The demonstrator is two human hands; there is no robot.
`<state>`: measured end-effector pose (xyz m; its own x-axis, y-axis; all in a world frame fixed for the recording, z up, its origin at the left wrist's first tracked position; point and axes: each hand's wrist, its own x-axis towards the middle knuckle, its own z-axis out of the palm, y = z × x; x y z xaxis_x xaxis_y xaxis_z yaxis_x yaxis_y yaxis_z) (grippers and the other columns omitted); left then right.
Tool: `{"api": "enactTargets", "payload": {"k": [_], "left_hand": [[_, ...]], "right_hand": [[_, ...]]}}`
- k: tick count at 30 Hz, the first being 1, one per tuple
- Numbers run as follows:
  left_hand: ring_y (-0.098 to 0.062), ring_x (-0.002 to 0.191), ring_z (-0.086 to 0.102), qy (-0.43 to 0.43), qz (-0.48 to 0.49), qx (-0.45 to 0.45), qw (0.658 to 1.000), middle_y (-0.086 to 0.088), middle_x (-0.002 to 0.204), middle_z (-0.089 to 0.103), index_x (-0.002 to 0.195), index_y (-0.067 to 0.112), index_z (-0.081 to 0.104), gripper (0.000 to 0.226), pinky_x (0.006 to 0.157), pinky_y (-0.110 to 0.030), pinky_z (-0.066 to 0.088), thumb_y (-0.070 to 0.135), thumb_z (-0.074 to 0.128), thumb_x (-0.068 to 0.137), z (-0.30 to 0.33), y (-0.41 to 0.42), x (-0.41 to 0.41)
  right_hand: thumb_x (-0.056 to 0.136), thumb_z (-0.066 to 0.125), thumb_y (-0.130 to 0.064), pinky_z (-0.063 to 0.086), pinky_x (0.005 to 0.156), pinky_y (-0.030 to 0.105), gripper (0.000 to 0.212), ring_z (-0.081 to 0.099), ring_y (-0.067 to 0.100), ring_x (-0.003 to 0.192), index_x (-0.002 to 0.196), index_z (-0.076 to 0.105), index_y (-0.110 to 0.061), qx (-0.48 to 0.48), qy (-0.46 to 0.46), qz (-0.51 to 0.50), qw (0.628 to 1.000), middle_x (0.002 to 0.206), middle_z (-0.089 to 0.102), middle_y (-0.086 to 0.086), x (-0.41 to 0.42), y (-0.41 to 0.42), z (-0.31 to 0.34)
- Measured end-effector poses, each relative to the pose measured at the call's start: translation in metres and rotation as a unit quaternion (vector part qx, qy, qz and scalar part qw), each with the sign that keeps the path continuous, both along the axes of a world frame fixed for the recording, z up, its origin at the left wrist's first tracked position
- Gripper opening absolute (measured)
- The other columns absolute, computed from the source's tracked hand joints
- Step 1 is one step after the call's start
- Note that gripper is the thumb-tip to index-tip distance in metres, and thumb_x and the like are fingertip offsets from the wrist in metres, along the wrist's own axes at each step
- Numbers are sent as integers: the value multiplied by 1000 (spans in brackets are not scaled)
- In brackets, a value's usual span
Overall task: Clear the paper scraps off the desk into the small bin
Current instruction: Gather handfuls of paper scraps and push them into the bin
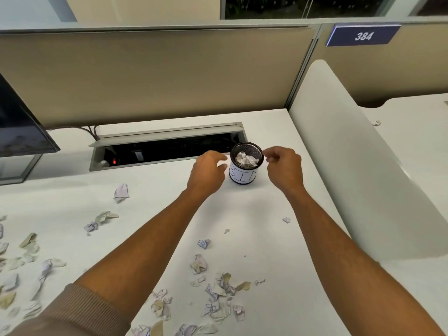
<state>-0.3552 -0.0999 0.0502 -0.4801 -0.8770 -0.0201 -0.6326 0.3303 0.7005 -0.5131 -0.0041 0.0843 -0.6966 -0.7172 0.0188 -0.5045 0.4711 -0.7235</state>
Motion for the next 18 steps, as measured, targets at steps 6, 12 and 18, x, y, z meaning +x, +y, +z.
{"api": "enactTargets", "payload": {"k": [6, 12, 18], "left_hand": [[-20, 131, 45, -60, -18, 18, 998, -2, 142, 50, 130, 17, 57, 34, 108, -30, 33, 26, 53, 97, -33, 39, 44], [-18, 147, 17, -132, -121, 43, 983, -1, 157, 27, 144, 19, 41, 49, 116, -29, 13, 40, 42, 100, -63, 86, 93], [-20, 149, 9, -156, -199, 12, 967, -4, 159, 20, 147, 16, 37, 50, 117, -31, 5, 40, 30, 103, -76, 128, 128]], "right_hand": [[95, 51, -12, 44, 99, 35, 28, 56, 25, 118, 120, 63, -12, 57, 4, -34, 998, 127, 62, 7, 12, 68, -64], [100, 38, -41, 12, 119, 38, 60, 16, 28, 146, 148, 26, -7, 248, 101, 75, 961, 157, 21, 13, 31, 129, -109], [102, 30, -42, -3, 120, 35, 64, 0, 20, 149, 151, 12, -5, 226, 71, 175, 956, 161, 6, 9, 77, 154, -110]]}}
